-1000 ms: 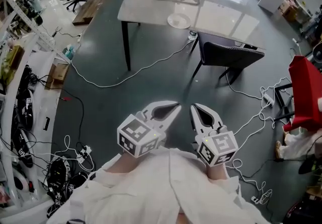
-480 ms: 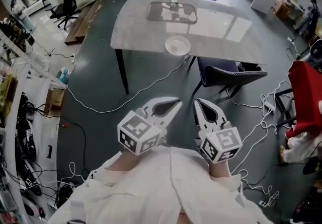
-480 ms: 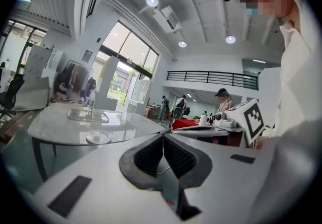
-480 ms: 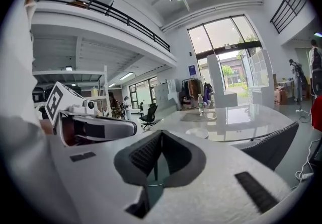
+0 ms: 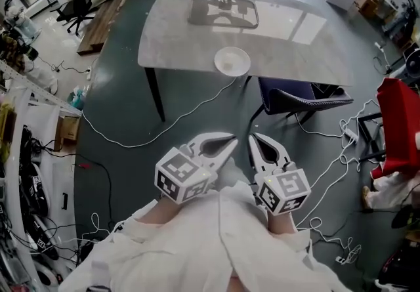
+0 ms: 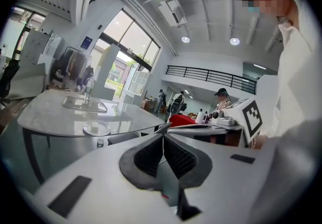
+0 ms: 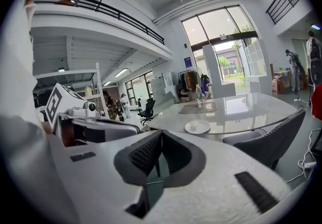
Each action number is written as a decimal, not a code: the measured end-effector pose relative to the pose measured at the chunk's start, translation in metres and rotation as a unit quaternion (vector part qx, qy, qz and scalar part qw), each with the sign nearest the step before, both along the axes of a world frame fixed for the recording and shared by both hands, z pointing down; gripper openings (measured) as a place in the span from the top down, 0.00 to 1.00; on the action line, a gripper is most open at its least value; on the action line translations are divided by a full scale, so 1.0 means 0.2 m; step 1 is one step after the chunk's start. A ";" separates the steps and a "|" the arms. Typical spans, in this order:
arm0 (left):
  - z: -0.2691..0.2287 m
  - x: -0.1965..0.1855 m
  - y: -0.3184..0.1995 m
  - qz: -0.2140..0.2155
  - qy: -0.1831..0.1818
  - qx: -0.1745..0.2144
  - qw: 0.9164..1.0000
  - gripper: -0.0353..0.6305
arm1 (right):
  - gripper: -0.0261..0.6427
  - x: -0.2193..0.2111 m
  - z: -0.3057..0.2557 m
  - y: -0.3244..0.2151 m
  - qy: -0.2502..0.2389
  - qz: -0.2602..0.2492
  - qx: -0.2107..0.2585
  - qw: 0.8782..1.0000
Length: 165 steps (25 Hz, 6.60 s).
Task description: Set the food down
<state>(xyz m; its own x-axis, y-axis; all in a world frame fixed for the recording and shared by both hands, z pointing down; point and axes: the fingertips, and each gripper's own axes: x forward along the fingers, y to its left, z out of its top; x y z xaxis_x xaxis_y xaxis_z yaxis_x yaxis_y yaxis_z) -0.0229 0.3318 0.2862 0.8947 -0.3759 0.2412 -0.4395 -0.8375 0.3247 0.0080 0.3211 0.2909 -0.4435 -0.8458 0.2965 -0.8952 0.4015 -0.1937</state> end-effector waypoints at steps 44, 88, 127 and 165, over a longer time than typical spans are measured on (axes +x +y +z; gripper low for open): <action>0.09 0.36 -1.78 -0.111 -0.013 -0.032 0.993 0.92 | 0.96 0.39 0.02 -1.78 0.015 -0.106 -0.009 0.994; 0.37 0.04 -1.90 -0.095 -0.063 -0.131 0.985 0.92 | 0.96 0.24 0.36 -1.77 -0.010 -0.060 -0.135 0.989; 1.01 0.01 -1.77 -0.092 -0.102 -0.289 0.948 0.92 | 0.96 0.28 0.97 -1.65 -0.012 -0.014 -0.281 0.960; 1.14 -0.08 -1.77 -0.155 -0.131 -0.323 0.925 0.79 | 0.80 0.38 1.09 -1.62 -0.008 0.022 -0.321 0.947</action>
<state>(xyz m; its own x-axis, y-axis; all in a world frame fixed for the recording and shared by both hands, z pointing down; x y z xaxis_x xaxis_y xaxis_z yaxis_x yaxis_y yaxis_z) -0.0379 -0.0225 0.5139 0.6474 -0.3061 0.6979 -0.7600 -0.3278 0.5612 0.0846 -0.0035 0.5079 -0.4218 -0.5117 0.7485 -0.9027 0.1594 -0.3997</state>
